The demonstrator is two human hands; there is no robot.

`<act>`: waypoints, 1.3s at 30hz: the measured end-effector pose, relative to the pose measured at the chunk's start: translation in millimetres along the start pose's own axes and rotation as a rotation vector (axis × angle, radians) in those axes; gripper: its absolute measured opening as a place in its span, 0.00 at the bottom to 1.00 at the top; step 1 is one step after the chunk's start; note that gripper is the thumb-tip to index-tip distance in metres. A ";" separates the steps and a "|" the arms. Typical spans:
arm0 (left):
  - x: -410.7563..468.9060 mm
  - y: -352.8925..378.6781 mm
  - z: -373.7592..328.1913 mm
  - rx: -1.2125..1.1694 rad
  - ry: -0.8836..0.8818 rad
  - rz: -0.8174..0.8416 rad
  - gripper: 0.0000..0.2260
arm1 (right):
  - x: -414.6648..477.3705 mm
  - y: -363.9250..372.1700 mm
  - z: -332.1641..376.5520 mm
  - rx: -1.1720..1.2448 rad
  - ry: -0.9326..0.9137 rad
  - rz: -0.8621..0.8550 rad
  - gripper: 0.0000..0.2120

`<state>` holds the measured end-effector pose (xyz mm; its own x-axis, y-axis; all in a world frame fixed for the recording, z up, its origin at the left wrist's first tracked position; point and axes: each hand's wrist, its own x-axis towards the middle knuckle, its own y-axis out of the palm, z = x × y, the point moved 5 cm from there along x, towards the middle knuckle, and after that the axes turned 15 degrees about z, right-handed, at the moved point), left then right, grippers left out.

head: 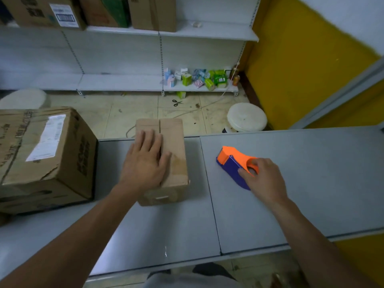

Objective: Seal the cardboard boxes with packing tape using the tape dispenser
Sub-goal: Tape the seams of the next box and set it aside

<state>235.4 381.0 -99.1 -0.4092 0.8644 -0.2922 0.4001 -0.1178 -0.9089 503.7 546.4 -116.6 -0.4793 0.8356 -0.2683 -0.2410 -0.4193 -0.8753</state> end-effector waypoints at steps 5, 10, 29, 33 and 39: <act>-2.2 14.6 -16.3 0.065 -0.078 0.002 0.35 | 14.8 16.8 -11.5 -0.364 -0.053 0.134 0.17; -4.6 15.3 -15.6 0.064 -0.095 -0.005 0.34 | 27.0 33.7 -13.6 -0.361 -0.148 0.075 0.22; -30.7 -19.6 -33.7 -0.088 0.121 -0.352 0.27 | -72.7 -1.1 21.2 1.573 0.094 0.410 0.13; -61.4 -29.9 -54.6 -0.865 0.186 -0.232 0.16 | -105.6 21.1 49.9 1.989 0.057 0.512 0.26; -87.0 2.5 -82.0 -1.124 0.079 0.178 0.14 | -120.3 38.7 78.9 2.086 -0.036 0.522 0.32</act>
<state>339.3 345.5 -51.6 -0.2359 0.9123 -0.3346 0.9716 0.2280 -0.0635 485.5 401.7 -86.4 -0.7977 0.5501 -0.2470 -0.4381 -0.2472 0.8643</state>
